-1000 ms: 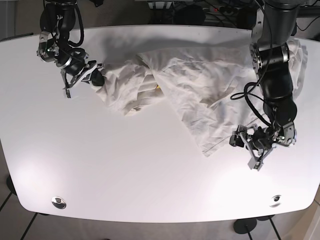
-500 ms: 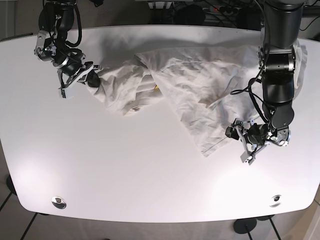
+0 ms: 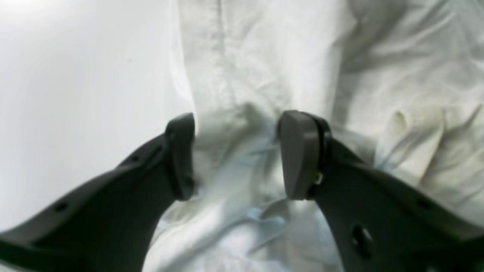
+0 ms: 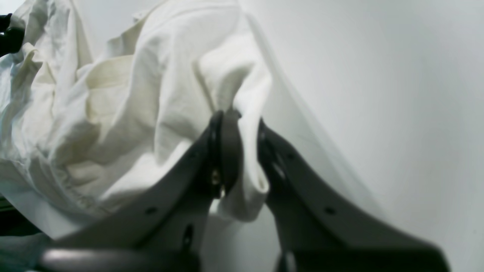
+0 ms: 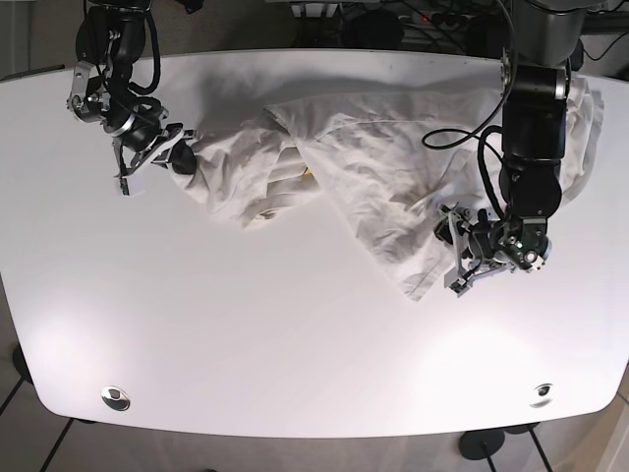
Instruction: Fold the T-shirt properly
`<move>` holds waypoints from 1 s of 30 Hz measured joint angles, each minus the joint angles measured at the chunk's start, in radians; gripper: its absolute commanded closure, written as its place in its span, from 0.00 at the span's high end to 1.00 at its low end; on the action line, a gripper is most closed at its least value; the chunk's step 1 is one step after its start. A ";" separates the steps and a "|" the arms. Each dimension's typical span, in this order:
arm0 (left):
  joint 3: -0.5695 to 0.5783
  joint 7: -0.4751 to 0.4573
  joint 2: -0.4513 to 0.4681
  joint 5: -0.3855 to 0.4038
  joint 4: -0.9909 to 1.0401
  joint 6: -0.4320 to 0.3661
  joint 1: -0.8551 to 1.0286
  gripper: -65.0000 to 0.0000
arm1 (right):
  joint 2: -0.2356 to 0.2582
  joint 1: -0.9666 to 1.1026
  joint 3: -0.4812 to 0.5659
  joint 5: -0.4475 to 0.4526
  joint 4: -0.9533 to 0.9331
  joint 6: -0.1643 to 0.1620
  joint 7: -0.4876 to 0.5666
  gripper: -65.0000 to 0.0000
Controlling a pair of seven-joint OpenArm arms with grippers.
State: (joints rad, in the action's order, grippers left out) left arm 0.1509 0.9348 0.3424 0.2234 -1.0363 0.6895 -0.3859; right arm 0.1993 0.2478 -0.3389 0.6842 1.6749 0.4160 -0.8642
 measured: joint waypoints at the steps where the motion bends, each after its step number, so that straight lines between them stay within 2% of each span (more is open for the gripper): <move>1: 0.000 0.000 0.000 -0.001 -0.001 0.001 0.000 0.24 | 0.000 0.000 0.000 0.000 0.000 0.000 0.000 0.03; 2: 0.001 -0.005 -0.001 -0.002 -0.002 0.000 0.000 0.04 | 0.000 0.000 0.000 0.000 0.000 0.000 0.000 0.03; 3: -0.001 -0.006 -0.001 -0.005 -0.002 0.000 -0.002 0.00 | 0.000 0.000 0.000 0.000 0.000 0.000 0.000 0.03; 5: -0.013 -0.018 -0.001 -0.005 -0.002 0.001 0.002 0.01 | 0.000 0.000 0.000 0.000 0.000 0.000 0.000 0.03; 8: -0.156 -0.040 -0.017 0.002 -0.018 0.009 0.031 0.00 | 0.000 0.000 0.000 0.000 0.000 0.000 0.000 0.03; 13: -0.426 0.102 -0.064 -0.053 -0.263 0.008 0.085 0.00 | 0.000 -0.020 0.000 -0.006 0.027 0.000 -0.003 0.03; 16: -0.480 0.120 -0.071 -0.032 -0.396 0.008 0.047 0.00 | 0.001 -0.099 0.000 -0.007 0.027 -0.006 -0.004 0.03; 20: -0.527 0.148 -0.100 -0.043 -0.505 0.010 0.014 0.00 | 0.018 -0.232 0.008 -0.008 0.017 -0.007 -0.013 0.03; 26: -0.531 0.143 -0.098 -0.043 -0.484 0.011 -0.255 0.00 | 0.089 -0.637 0.040 -0.007 -0.238 -0.008 -0.051 0.03; 30: -0.527 0.146 -0.042 -0.044 -0.312 0.014 -0.547 0.00 | 0.143 -0.950 0.150 -0.023 -0.473 -0.008 -0.028 0.03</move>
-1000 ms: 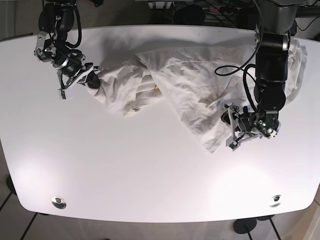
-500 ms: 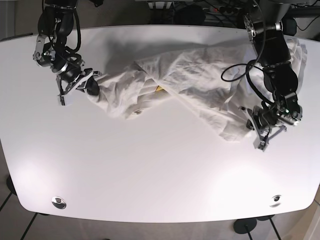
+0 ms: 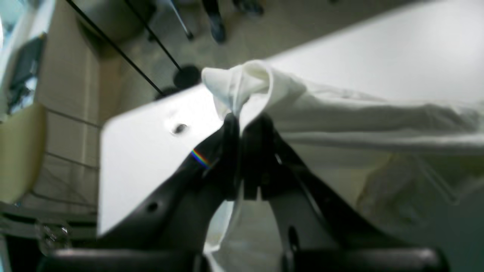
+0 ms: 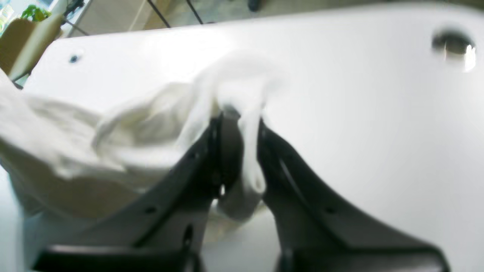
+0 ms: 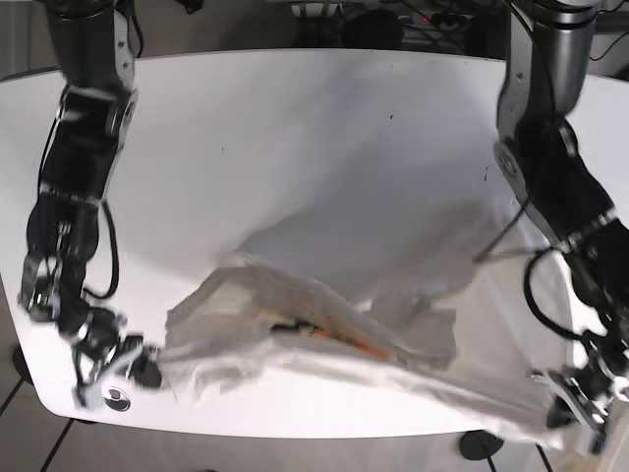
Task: Fold the T-shirt properly
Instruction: 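Lift the shirt with both grippers, shake it and lay it flat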
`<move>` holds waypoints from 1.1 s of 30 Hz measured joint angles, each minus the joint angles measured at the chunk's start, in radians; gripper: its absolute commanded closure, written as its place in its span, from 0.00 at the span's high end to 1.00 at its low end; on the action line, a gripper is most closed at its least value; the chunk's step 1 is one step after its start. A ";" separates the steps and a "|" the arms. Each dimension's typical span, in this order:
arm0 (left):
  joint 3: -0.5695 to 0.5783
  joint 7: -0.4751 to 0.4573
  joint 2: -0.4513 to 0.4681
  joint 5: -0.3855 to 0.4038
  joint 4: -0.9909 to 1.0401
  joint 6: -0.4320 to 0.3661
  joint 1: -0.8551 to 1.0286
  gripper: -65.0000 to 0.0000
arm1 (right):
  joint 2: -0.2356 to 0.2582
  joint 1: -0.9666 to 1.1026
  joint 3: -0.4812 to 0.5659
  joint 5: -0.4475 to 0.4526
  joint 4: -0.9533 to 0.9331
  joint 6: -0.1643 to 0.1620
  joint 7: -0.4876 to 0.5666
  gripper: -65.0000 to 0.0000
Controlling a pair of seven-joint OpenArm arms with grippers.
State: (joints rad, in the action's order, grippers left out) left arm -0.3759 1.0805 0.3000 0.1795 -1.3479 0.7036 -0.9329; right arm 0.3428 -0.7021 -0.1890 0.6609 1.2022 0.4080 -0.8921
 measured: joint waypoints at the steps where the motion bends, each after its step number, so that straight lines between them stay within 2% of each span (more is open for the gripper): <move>1: -0.006 0.000 0.012 -0.003 0.039 0.000 -0.069 0.00 | 0.007 -0.064 0.018 0.000 -0.027 0.000 0.013 0.03; 4: -0.007 -0.012 0.080 0.016 0.108 0.000 -0.258 0.00 | 0.048 -0.266 0.023 0.028 -0.057 0.005 0.042 0.03; 6: -0.019 -0.023 0.098 0.027 0.096 0.001 -0.269 0.00 | 0.060 -0.291 0.013 0.047 -0.045 0.011 0.044 0.03; 8: -0.053 -0.021 0.110 0.031 0.066 0.004 -0.217 0.00 | 0.059 -0.252 0.015 0.046 -0.021 0.011 -0.022 0.03; 12: -0.171 0.069 0.119 0.027 -0.043 0.005 0.023 0.00 | 0.048 0.031 -0.095 0.061 0.172 0.015 -0.093 0.03; 13: -0.214 0.071 0.119 0.020 -0.095 0.004 0.122 0.00 | 0.036 0.130 -0.143 0.035 0.243 0.008 -0.141 0.03; 16: -0.274 0.056 0.110 0.031 -0.143 0.005 0.335 0.00 | -0.002 0.356 -0.237 0.044 0.370 0.009 -0.142 0.03; 19: -0.378 0.058 0.023 0.014 -0.222 0.001 0.646 0.00 | -0.074 0.685 -0.286 0.039 0.489 0.014 -0.142 0.03; 21: -0.395 0.074 -0.032 0.002 -0.260 0.001 0.822 0.00 | -0.111 0.867 -0.341 0.015 0.505 0.008 -0.160 0.03; 23: -0.413 0.056 -0.060 0.021 -0.286 0.001 0.915 0.00 | -0.142 0.980 -0.373 0.025 0.566 0.011 -0.146 0.03; 25: -0.445 0.055 -0.061 0.008 -0.310 0.000 0.997 0.00 | -0.164 1.063 -0.382 0.024 0.612 0.011 -0.142 0.03; 30: -0.455 0.047 -0.062 0.022 -0.357 0.001 1.115 0.00 | -0.168 1.181 -0.386 0.050 0.649 0.011 -0.140 0.03; 33: -0.523 0.050 -0.063 0.019 -0.364 0.001 1.185 0.00 | -0.169 1.238 -0.386 0.106 0.649 0.012 -0.138 0.04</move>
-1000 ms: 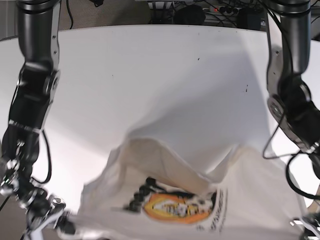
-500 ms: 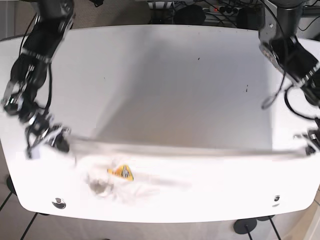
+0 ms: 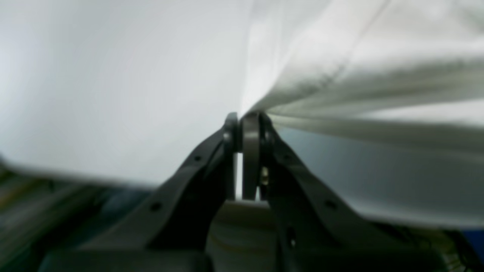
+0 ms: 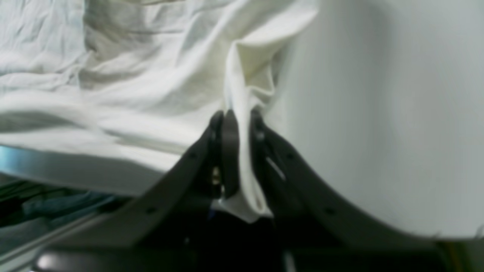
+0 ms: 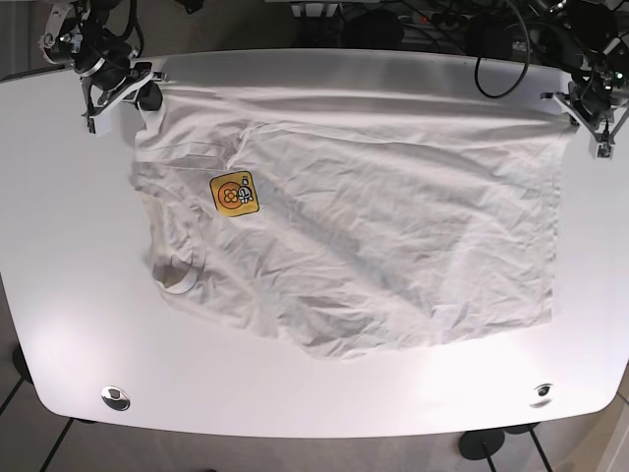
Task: Fold the T-shirt properly
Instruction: 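Lift the shirt with both grippers, shake it and lay it flat, then regrasp the shirt's hem corners with both grippers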
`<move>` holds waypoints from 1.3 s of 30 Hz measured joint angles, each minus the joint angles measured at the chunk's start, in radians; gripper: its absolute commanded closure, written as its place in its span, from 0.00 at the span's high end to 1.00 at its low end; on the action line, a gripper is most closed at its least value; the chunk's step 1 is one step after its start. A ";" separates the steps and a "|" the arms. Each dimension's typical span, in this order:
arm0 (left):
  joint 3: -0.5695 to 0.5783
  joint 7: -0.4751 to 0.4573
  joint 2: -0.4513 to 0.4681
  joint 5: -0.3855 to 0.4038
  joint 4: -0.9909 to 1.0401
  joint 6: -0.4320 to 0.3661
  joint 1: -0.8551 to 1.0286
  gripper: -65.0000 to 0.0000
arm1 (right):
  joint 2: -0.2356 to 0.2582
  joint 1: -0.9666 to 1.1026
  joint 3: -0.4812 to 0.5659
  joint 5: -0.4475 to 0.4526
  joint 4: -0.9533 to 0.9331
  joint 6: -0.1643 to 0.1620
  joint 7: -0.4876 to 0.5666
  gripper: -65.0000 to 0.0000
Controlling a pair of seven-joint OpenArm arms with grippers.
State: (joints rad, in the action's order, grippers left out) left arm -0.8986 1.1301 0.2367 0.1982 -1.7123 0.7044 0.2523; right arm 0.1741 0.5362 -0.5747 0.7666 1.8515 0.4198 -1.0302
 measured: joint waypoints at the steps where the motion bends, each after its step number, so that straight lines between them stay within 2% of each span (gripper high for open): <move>1: -0.006 0.003 0.000 0.000 -0.001 0.000 0.013 0.01 | 0.000 0.011 0.000 0.003 0.000 0.000 0.000 0.04; 2: -0.007 -0.001 0.000 0.002 -0.007 0.000 0.031 0.01 | 0.001 0.025 0.000 0.016 0.001 -0.002 0.001 0.06; 3: -0.007 -0.002 0.000 0.002 -0.008 0.000 0.043 0.03 | 0.002 0.036 0.000 0.025 0.002 -0.005 0.001 0.13; 4: -0.007 -0.001 0.000 0.000 -0.008 0.000 0.060 0.15 | 0.001 0.054 0.003 0.024 0.011 -0.010 0.000 0.27; 5: -0.007 0.000 0.002 -0.005 -0.008 0.000 0.074 0.31 | 0.000 0.073 0.002 0.023 0.032 -0.011 -0.002 0.43; 6: -0.008 0.000 0.003 -0.010 -0.008 -0.001 0.077 0.40 | -0.004 0.081 -0.001 0.023 0.048 -0.011 -0.001 0.54; 8: -0.010 0.000 0.003 -0.010 -0.008 -0.001 0.074 0.51 | -0.016 0.078 -0.009 0.017 0.062 -0.010 0.003 0.74; 10: -0.008 0.005 0.003 -0.006 -0.008 -0.001 0.057 0.55 | -0.022 0.039 -0.037 0.019 0.065 -0.009 -0.002 0.89; 12: 0.027 0.020 0.005 -0.021 -0.008 -0.007 -0.010 0.55 | -0.010 -0.043 -0.058 0.005 0.064 -0.011 0.000 0.97; 14: 0.056 0.003 0.002 0.010 -0.043 0.000 -0.067 0.55 | 0.019 -0.153 -0.062 0.003 0.034 -0.009 0.004 0.97; 18: 0.078 0.011 0.019 -0.019 -0.111 -0.005 -0.149 0.55 | 0.072 -0.374 -0.021 -0.103 -0.119 -0.011 -0.001 0.97; 21: 0.109 0.008 0.010 -0.003 -0.113 -0.004 -0.250 0.55 | 0.081 -0.598 0.041 -0.209 -0.341 -0.006 0.001 0.97; 24: 0.134 0.008 0.019 -0.020 -0.116 -0.005 -0.283 0.55 | 0.097 -0.787 0.080 -0.327 -0.574 -0.003 0.016 0.97; 30: 0.144 0.008 0.016 -0.019 -0.114 -0.004 -0.283 0.55 | 0.121 -1.028 0.172 -0.326 -0.987 0.000 0.196 0.96; 33: 0.142 0.007 0.015 -0.018 -0.113 -0.004 -0.280 0.55 | 0.122 -1.073 0.229 -0.325 -1.104 -0.002 0.271 0.96; 35: 0.141 0.007 0.016 -0.018 -0.112 -0.004 -0.280 0.55 | 0.101 -1.079 0.240 -0.319 -1.121 -0.004 0.295 0.96; 37: 0.140 0.006 0.016 -0.018 -0.111 -0.004 -0.280 0.55 | 0.055 -1.086 0.243 -0.319 -1.122 -0.003 0.297 0.84; 39: 0.142 0.006 0.014 -0.087 -0.111 -0.004 -0.284 0.56 | 0.023 -1.085 0.243 -0.319 -1.127 -0.001 0.297 0.66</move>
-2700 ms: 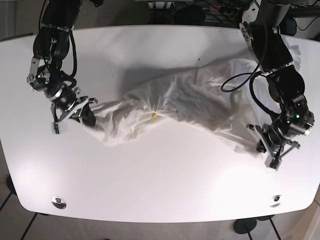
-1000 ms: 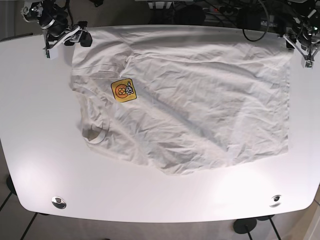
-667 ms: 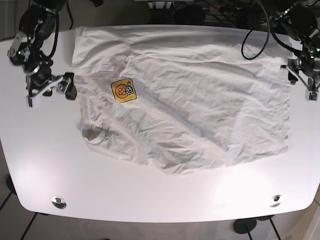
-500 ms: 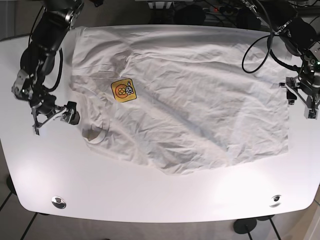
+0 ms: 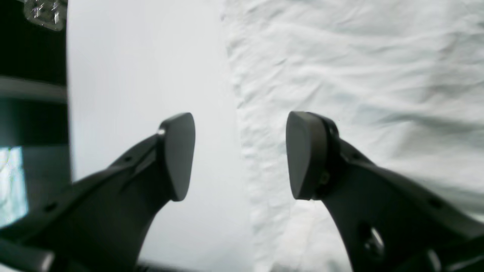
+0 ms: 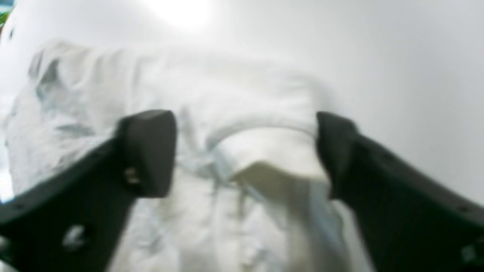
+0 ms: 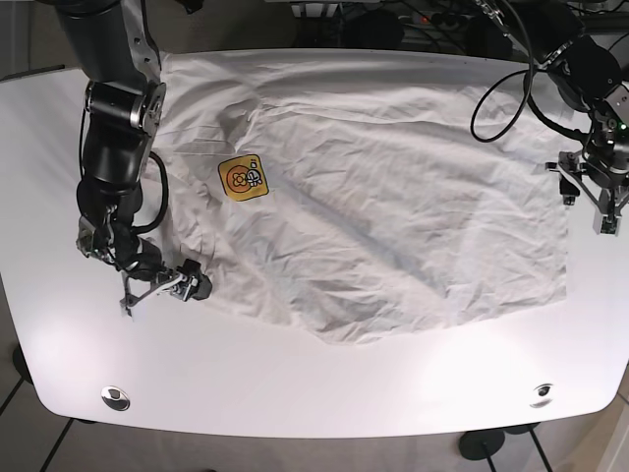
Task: Fold the T-shirt properly
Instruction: 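Regrasp the shirt's hem corners with both grippers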
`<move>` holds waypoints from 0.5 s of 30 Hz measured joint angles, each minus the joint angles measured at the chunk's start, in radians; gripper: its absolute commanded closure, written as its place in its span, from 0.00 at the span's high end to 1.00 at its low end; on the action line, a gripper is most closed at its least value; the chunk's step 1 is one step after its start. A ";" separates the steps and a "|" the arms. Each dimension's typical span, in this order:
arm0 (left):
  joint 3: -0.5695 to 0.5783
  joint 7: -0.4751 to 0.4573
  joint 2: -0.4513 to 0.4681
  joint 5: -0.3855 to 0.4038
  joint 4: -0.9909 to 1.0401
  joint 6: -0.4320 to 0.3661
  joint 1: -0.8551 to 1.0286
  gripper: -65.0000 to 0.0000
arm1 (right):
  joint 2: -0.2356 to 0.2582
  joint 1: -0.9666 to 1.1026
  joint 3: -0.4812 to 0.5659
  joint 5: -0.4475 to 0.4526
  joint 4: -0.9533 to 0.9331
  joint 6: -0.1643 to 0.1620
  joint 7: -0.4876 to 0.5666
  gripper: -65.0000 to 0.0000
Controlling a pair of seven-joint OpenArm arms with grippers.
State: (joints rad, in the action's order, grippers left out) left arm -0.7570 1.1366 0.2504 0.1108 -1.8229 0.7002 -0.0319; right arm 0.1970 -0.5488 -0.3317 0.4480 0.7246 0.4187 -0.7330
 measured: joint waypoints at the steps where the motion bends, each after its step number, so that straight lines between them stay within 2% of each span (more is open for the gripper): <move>1: 0.001 0.000 0.000 -0.027 0.001 0.000 -0.005 0.56 | -0.007 0.001 0.000 0.000 0.000 0.000 0.000 0.59; 3: 0.003 0.009 -0.003 -0.052 0.015 0.000 -0.047 0.56 | -0.012 0.003 0.000 -0.005 -0.001 -0.008 0.000 0.44; 4: 0.007 0.005 -0.002 -0.047 0.041 -0.057 -0.077 0.56 | -0.011 0.004 0.000 -0.009 -0.002 -0.010 0.013 0.34; 6: 0.011 -0.011 -0.003 -0.040 0.166 -0.264 -0.157 0.57 | -0.009 0.009 0.000 -0.013 -0.006 -0.011 0.036 0.05; 9: 0.002 -0.063 0.005 -0.060 0.341 -0.385 -0.222 0.70 | -0.008 0.008 0.000 -0.012 -0.006 -0.011 0.042 0.04; 11: 0.010 -0.118 0.031 -0.045 0.493 -0.386 -0.284 0.80 | -0.005 0.008 0.000 -0.012 -0.006 -0.011 0.041 0.03; 15: 0.007 -0.200 0.085 -0.047 0.758 -0.388 -0.392 0.81 | -0.002 0.008 0.000 -0.012 -0.006 -0.011 0.042 0.03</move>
State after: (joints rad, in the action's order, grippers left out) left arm -0.7498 0.9371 0.3355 0.0635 -1.0645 0.3126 -0.4240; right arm 0.1951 -0.5404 -0.3317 0.4362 0.7189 0.4076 -0.6914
